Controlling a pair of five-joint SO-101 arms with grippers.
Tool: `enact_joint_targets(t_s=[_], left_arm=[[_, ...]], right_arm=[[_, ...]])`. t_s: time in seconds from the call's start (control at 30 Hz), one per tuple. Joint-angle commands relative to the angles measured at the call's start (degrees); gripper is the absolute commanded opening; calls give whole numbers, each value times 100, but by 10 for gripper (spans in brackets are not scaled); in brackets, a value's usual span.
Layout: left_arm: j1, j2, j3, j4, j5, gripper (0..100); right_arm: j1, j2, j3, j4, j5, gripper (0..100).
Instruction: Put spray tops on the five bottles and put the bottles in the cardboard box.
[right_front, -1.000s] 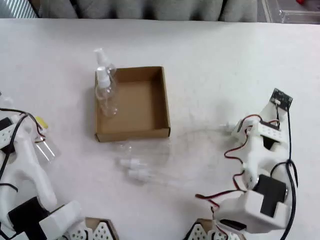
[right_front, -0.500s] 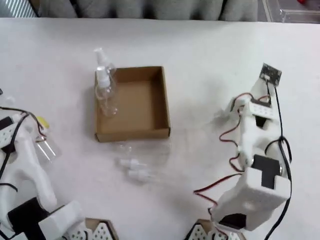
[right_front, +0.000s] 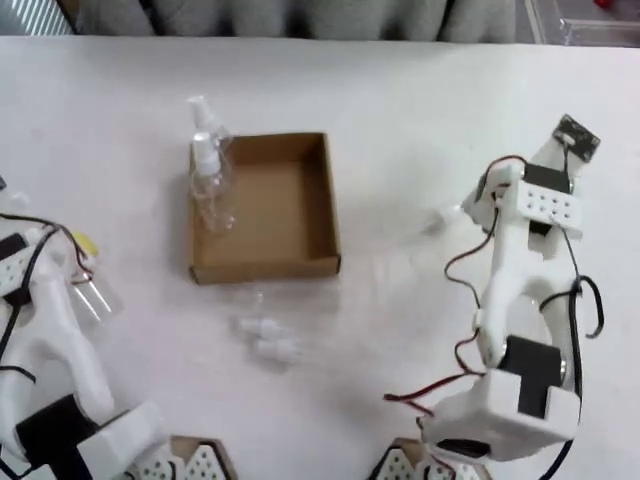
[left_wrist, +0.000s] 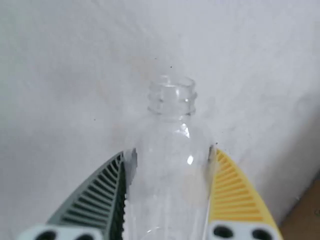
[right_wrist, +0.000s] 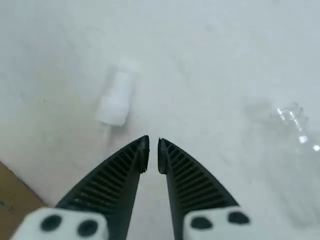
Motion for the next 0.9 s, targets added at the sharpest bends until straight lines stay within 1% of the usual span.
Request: enact_joint_targets(t_s=[0.0, 0.07, 0.17, 0.47, 0.53, 0.67, 0.87], left_arm=[[84, -303, -44, -97, -53, 53], [84, -303, -44, -97, -53, 53], [84, -303, -44, -114, -53, 53], [84, -303, -35, -123, -53, 53], [84, -303, -35, -123, -53, 53], [84, -303, -35, -132, -53, 53], [84, -303, -35, -132, -53, 53]], right_arm=[[-75, -453, -264, 426, -589, 17], [-75, -444, -220, 585, -844, 17], [-163, -453, 158, 444, -1143, 20], [-303, -444, 554, -409, -1160, 22], [-321, -444, 580, -611, -1169, 48], [-409, -444, 580, -989, -1204, 138], [-787, -435, 527, -1358, -1213, 146]])
